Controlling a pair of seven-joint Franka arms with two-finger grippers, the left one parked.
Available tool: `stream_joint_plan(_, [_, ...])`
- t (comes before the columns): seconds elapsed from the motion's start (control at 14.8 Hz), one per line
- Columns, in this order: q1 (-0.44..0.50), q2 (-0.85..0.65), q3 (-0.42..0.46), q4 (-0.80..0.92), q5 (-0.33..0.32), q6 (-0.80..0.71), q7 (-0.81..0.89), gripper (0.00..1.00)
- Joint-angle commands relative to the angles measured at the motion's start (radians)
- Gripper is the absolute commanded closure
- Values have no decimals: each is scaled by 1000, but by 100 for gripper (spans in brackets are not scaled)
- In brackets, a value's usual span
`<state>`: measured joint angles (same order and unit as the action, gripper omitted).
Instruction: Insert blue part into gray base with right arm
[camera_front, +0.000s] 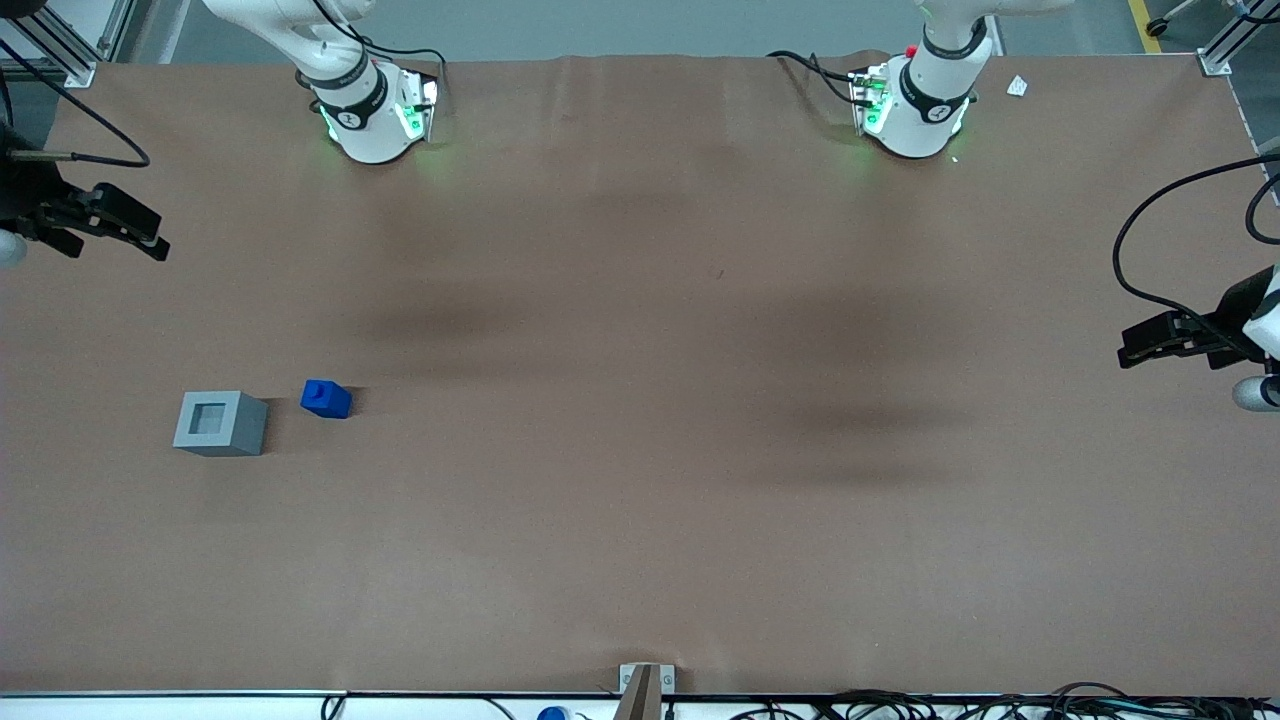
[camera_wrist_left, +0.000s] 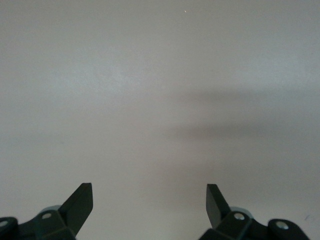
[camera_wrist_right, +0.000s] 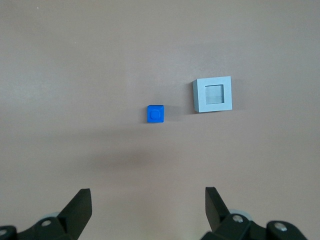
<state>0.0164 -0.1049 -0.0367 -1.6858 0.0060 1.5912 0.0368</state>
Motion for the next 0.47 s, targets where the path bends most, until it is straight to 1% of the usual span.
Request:
stream_joint_plan(0.0, [2,13,-5,20,9,-14,-3,0])
stream_joint_plan(0.27, [-6,20,-6,26,5,-5,-3,0])
stream_joint_plan(0.41, [-6,59,-6,55,-4,-4,0,0])
